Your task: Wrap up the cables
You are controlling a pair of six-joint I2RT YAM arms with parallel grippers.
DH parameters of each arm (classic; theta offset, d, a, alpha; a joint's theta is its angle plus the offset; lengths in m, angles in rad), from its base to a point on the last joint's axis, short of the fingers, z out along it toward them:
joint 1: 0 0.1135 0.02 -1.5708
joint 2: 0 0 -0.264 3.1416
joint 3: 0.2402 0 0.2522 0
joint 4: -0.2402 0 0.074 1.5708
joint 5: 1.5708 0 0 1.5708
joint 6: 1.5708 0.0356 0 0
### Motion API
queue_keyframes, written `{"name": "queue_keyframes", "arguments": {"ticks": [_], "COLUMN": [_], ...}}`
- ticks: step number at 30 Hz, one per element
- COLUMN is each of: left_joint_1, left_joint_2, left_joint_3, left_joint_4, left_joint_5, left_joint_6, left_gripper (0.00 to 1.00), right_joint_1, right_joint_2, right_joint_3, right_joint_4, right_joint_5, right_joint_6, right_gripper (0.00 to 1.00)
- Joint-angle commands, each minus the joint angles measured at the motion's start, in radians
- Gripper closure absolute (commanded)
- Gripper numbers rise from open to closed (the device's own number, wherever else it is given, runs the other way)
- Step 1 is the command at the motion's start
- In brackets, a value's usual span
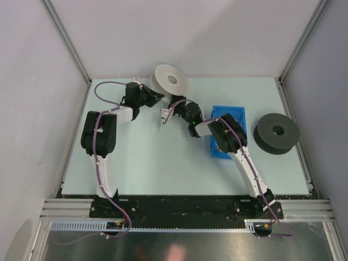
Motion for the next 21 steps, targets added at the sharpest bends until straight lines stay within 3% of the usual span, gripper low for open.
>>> {"name": "queue_keyframes", "arguments": {"ticks": [1, 13, 21], "left_joint_1": [-0.014, 0.030, 0.047], "left_joint_2": [0.098, 0.292, 0.398], "left_joint_3": [0.105, 0.204, 0.307], "left_joint_4": [0.016, 0.017, 0.018], "left_joint_5": [0.159, 0.150, 0.146], "left_joint_6": [-0.011, -0.057, -0.017], "left_gripper": [1.00, 1.00, 0.96], "right_joint_1": [-0.019, -0.030, -0.032], "right_joint_2": [0.058, 0.197, 0.280], "right_joint_3": [0.159, 0.293, 0.404], "right_joint_4": [0.024, -0.047, -0.086], "right_joint_5": [-0.023, -0.016, -0.004], "right_joint_6": [-0.098, -0.153, -0.161], "right_gripper": [1.00, 1.00, 0.95]}}
